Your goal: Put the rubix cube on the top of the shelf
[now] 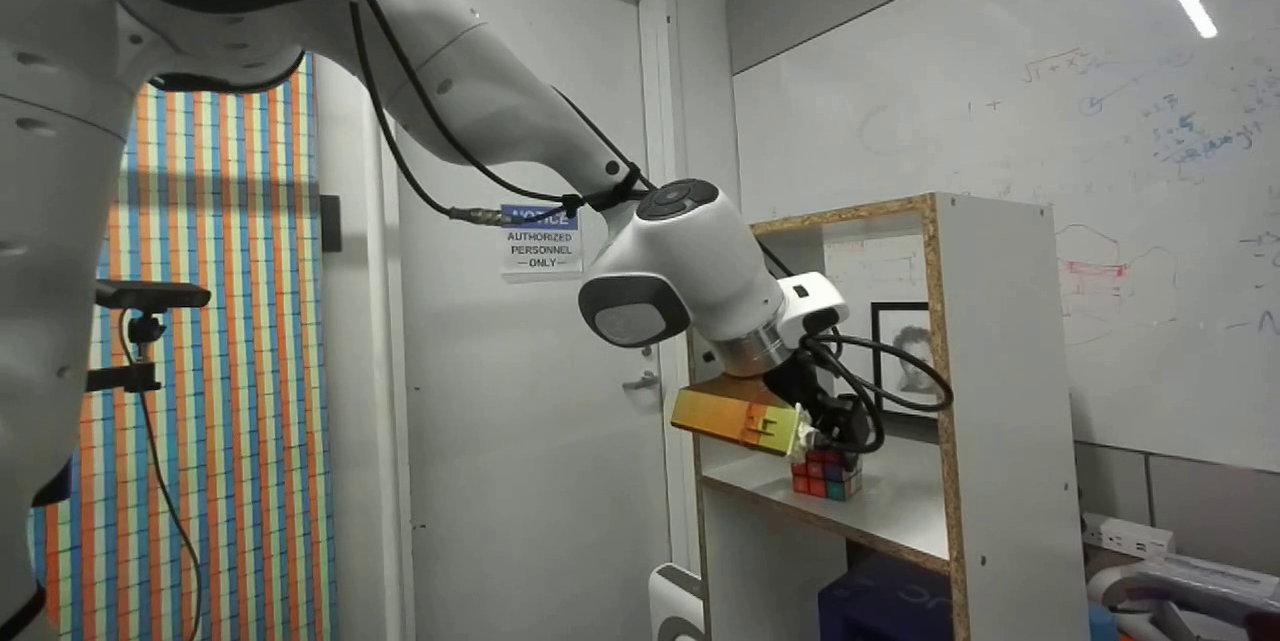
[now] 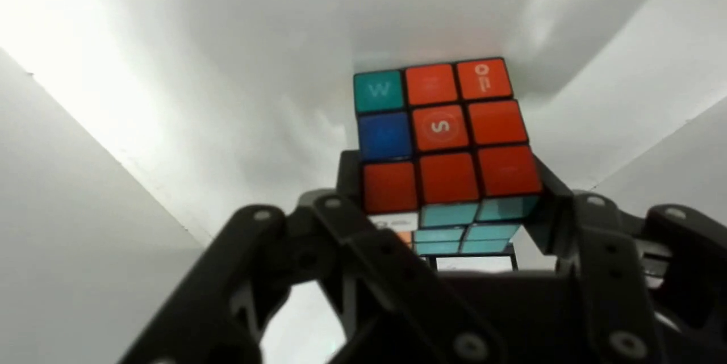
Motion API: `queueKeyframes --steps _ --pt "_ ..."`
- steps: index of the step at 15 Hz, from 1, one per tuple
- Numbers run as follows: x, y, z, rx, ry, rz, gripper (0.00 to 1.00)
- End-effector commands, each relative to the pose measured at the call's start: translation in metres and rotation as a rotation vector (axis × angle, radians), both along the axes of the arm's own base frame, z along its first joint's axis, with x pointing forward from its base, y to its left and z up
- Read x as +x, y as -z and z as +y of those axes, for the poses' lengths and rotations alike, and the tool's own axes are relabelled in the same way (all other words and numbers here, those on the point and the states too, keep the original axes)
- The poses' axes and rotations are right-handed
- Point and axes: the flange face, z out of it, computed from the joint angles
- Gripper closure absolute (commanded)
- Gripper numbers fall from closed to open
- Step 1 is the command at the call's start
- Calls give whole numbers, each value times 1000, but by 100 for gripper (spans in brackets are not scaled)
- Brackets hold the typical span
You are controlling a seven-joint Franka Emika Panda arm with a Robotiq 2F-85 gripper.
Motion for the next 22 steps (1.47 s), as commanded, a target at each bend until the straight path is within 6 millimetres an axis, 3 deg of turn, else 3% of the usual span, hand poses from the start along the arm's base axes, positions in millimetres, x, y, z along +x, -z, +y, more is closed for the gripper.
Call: queueKeyframes --steps 1,6,9,14,19,22 --pt "-22 -12 -6 -19 -6 8 60" --pt "-73 -28 -3 -12 5 103 60" --pt "-92 -60 9 1 7 149 60" --pt "-111 -155 41 126 35 96 60" --pt "-129 -273 57 226 169 -41 60" --pt "-122 -347 61 295 295 -136 60"
